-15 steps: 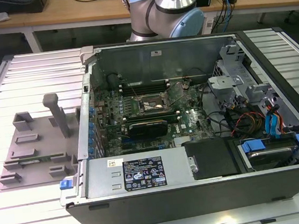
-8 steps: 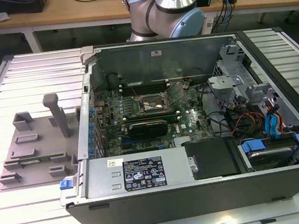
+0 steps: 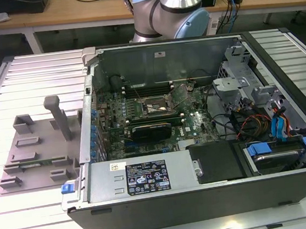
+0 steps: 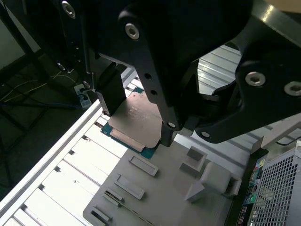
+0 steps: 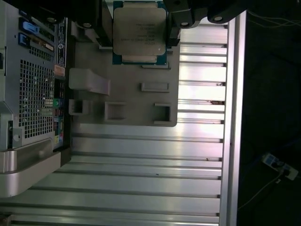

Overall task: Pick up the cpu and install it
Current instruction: 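Pick up the cpu and move it towards the insertion slot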

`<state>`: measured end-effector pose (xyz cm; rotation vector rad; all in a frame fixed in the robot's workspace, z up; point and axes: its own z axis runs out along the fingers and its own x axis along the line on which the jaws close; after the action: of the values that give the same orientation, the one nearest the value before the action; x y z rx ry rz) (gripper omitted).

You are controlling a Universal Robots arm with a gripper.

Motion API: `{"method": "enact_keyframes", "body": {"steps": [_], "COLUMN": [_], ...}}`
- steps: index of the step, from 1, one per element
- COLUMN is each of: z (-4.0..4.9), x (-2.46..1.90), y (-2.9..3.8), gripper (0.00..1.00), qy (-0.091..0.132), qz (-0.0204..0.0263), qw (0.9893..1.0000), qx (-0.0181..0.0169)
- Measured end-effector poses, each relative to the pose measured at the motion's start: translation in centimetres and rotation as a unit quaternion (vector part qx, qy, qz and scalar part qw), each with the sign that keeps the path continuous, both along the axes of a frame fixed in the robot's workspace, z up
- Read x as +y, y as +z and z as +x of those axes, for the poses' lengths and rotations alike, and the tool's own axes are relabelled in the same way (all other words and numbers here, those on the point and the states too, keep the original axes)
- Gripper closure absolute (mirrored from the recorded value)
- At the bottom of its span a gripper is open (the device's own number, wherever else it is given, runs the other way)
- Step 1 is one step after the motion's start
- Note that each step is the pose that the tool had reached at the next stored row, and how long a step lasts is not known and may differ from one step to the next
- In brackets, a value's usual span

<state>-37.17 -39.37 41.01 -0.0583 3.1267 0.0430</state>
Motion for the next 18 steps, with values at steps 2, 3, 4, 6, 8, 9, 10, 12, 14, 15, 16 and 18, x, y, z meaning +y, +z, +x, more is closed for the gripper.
{"method": "enact_keyframes", "body": {"steps": [2,3,4,6,8,9,10,12,14,15,16,18], "z": [0.43,0.55,0.75,1.12,1.48,1.66,1.88,2.23,2.55,2.64,2.83,3.06], "x": [0.0,0.0,0.0,0.0,0.0,0.0,0.0,0.0,0.0,0.0,0.0,0.0], "y": [0.01,0.01,0.0,0.0,0.0,0.0,0.0,0.0,0.0,0.01,0.01,0.0], "gripper": [0.45,0.45,0.45,0.45,0.45,0.45,0.45,0.45,0.45,0.45,0.45,0.45], "qy": [0.0,0.0,0.0,0.0,0.0,0.0,0.0,0.0,0.0,0.0,0.0,0.0], "qz": [0.0,0.0,0.0,0.0,0.0,0.0,0.0,0.0,0.0,0.0,0.0,0.0], "qw": [1.0,1.0,1.0,1.0,1.0,1.0,1.0,1.0,1.0,1.0,1.0,1.0], "qx": [0.0,0.0,0.0,0.0,0.0,0.0,0.0,0.0,0.0,0.0,0.0,0.0]}}
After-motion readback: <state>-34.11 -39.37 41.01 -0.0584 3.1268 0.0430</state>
